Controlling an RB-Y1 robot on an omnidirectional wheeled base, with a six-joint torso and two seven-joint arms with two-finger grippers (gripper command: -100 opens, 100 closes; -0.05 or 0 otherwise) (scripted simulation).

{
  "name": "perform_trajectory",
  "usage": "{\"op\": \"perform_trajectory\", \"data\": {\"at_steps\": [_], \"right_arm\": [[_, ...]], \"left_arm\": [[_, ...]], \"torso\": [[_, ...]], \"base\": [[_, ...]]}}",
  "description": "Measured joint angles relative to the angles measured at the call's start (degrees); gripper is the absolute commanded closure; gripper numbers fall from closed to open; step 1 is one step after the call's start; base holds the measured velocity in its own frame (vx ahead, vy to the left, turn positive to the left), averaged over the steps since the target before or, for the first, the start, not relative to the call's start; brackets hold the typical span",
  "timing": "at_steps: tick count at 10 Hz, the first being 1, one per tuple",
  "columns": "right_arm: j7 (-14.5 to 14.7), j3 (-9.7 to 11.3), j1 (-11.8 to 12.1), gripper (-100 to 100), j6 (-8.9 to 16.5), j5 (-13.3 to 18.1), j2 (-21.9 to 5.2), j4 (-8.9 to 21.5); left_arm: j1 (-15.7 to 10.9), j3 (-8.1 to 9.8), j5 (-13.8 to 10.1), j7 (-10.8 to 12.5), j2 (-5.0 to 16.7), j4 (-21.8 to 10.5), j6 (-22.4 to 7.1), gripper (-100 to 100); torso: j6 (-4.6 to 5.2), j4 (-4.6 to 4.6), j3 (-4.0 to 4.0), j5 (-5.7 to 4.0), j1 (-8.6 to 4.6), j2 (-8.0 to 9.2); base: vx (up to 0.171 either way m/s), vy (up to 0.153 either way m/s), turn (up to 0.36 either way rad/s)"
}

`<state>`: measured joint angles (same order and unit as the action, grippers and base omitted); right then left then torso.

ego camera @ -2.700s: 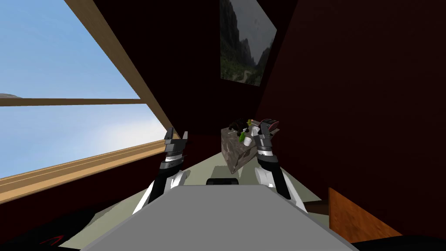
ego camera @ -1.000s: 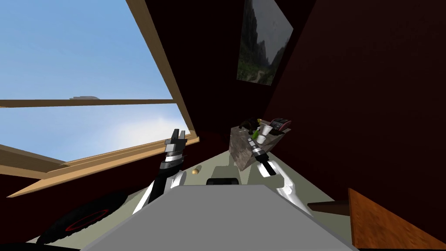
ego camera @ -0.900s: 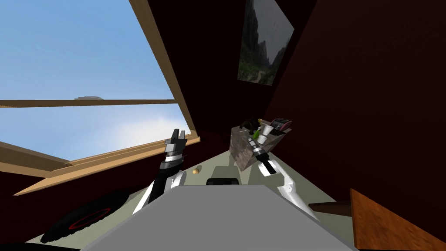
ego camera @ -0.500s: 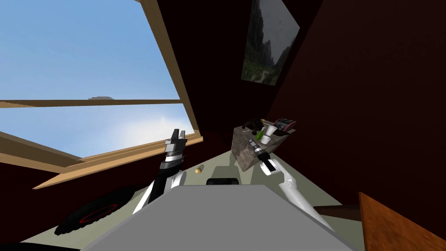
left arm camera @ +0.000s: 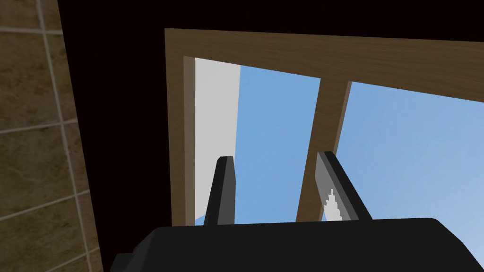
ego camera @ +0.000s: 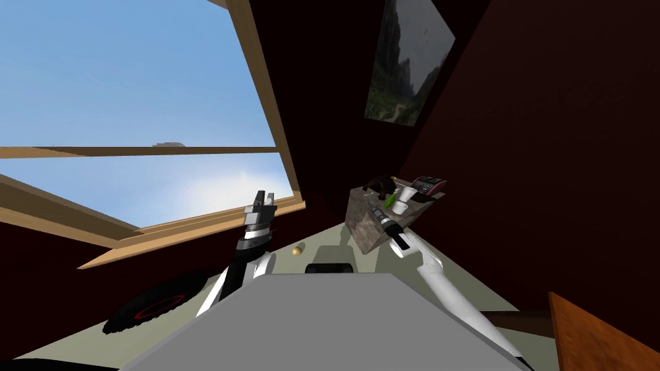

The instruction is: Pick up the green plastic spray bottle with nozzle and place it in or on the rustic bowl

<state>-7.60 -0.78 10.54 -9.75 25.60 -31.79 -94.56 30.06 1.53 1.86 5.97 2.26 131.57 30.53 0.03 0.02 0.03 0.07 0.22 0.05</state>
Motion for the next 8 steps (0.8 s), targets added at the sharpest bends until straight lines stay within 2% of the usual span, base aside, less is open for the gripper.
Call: {"op": "perform_trajectory", "data": {"at_steps": [1, 4, 6, 7, 8], "right_arm": [[-0.04, -0.16, -0.30, -100, -0.19, 0.15, -0.06, 1.16], [-0.69, -1.37, -1.58, -100, 1.10, 2.30, -2.45, 5.77], [-1.31, -1.29, -2.65, -100, 2.40, 2.81, -3.68, 8.39], [-1.10, -2.04, -3.53, -100, 2.38, 3.87, -3.82, 11.04], [-1.46, -1.91, -4.18, -100, 3.26, 4.19, -4.84, 12.41]], "left_arm": [[0.00, 0.00, 0.00, 0.00, 0.00, 0.00, 0.00, 0], [0.00, 0.00, 0.00, 0.00, 0.00, 0.00, 0.00, 0], [0.00, 0.00, 0.00, 0.00, 0.00, 0.00, 0.00, 0], [0.00, 0.00, 0.00, 0.00, 0.00, 0.00, 0.00, 0], [0.01, 0.00, 0.00, 0.00, 0.00, 0.00, 0.00, 0]], "torso": [[-0.01, -0.01, -0.02, -0.02, -0.11, -0.03], [-0.03, -0.01, -0.04, 0.02, 0.10, -0.06], [-0.01, -0.02, -0.05, -0.01, -0.06, -0.09], [-0.03, -0.03, -0.09, -0.01, -0.03, -0.17], [-0.01, -0.03, -0.09, 0.00, -0.04, -0.16]], "base": [[0.022, 0.065, 0.074], [0.010, 0.089, 0.056], [0.029, 0.052, 0.049], [0.034, 0.062, 0.047], [0.028, 0.082, 0.095]]}}
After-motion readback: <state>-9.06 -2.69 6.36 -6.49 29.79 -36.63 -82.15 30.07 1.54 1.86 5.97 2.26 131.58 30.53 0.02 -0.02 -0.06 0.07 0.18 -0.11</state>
